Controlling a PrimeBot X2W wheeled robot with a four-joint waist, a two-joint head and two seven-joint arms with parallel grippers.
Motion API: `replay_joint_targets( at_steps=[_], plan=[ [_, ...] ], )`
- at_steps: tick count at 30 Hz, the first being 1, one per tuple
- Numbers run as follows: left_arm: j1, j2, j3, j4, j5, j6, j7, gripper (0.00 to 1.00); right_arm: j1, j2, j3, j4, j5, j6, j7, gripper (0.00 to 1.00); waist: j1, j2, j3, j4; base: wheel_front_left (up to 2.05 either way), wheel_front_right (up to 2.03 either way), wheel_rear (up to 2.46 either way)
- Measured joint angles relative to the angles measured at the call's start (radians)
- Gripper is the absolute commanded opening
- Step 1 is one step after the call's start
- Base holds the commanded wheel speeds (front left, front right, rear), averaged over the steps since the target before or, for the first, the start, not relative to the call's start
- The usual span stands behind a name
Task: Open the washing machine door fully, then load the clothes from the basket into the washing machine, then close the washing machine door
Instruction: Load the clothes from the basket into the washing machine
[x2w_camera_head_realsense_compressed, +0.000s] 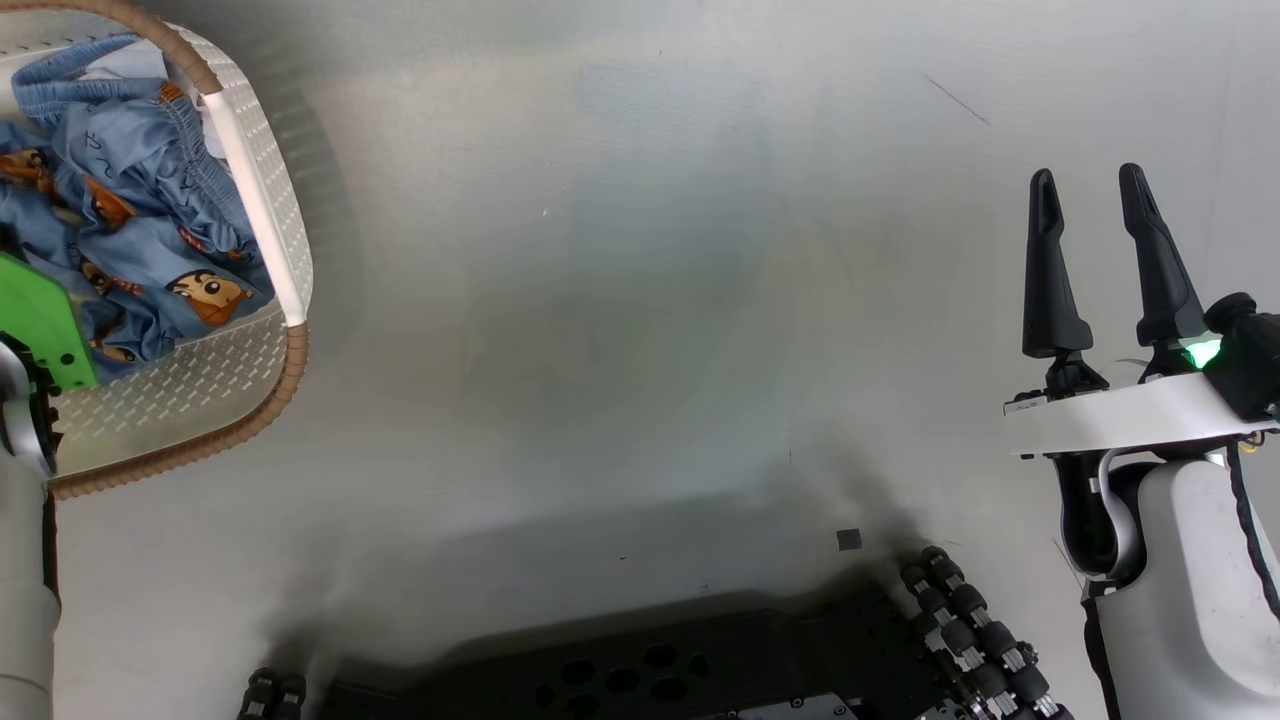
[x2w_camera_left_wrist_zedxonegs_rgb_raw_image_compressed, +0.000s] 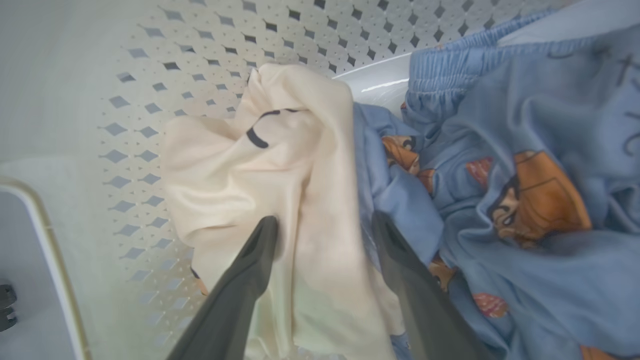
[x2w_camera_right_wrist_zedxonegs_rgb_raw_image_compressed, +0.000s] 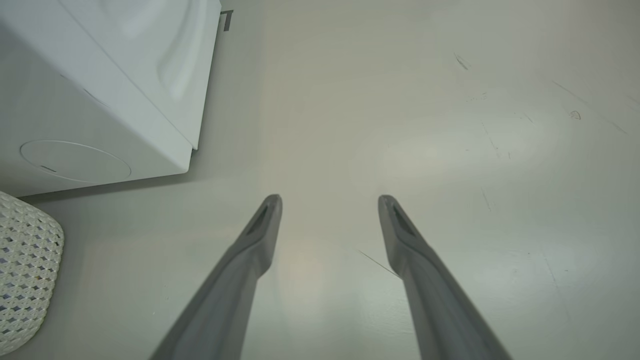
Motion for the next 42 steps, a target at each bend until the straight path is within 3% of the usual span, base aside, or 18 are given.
replay_joint_targets(
  at_steps=[6, 7, 8, 9, 10, 17, 32, 42],
  plan=[
    [-0.021, -0.001, 0.001, 0.031, 0.002, 0.013, 0.013, 1.0, 0.0, 0.0, -0.005, 0.0, 0.0, 0.0, 0.0, 1.0, 0.0, 0.0, 0.004, -0.003, 0.0, 0.0, 0.0],
    [-0.026, -0.002, 0.001, 0.034, 0.002, 0.013, 0.017, 0.48, 0.0, 0.001, -0.005, -0.001, 0.0, 0.0, 0.0, 1.0, 0.0, 0.0, 0.004, -0.003, 0.0, 0.0, 0.0],
    [-0.03, -0.004, 0.004, 0.038, 0.001, 0.013, 0.025, 0.16, 0.0, 0.001, -0.006, -0.001, 0.0, 0.0, 0.0, 1.0, 0.0, 0.0, 0.004, -0.003, 0.0, 0.0, 0.0],
    [-0.034, -0.008, 0.006, 0.043, -0.001, 0.013, 0.025, 0.16, 0.0, 0.001, -0.007, -0.001, 0.0, 0.0, 0.0, 1.0, 0.0, 0.0, 0.004, -0.003, 0.0, 0.0, 0.0],
    [-0.037, -0.014, 0.007, 0.048, -0.002, 0.013, 0.024, 0.0, 0.0, 0.001, -0.008, -0.001, 0.0, 0.0, 0.0, 1.0, 0.0, 0.0, 0.003, -0.004, 0.0, 0.0, 0.0],
    [-0.039, -0.034, 0.019, 0.07, -0.008, 0.013, -0.011, 0.0, -0.002, 0.002, -0.018, 0.0, 0.0, 0.0, 0.0, 1.0, -0.0001, 0.0, -0.021, -0.003, 0.0, 0.0, 0.0],
    [-0.008, -0.067, 0.032, 0.099, -0.044, 0.001, -0.19, 0.0, -0.029, 0.004, -0.034, 0.021, 0.001, 0.0, 0.0, 1.0, -0.0001, 0.0, -0.126, 0.017, 0.0, 0.0, 0.0],
    [0.069, -0.092, 0.033, 0.132, -0.071, -0.051, -0.3, 0.0, -0.029, 0.003, -0.039, 0.059, 0.004, 0.0, 0.0, 1.0, -0.0001, 0.0, -0.235, 0.035, 0.0, 0.0, 0.0]
  ],
)
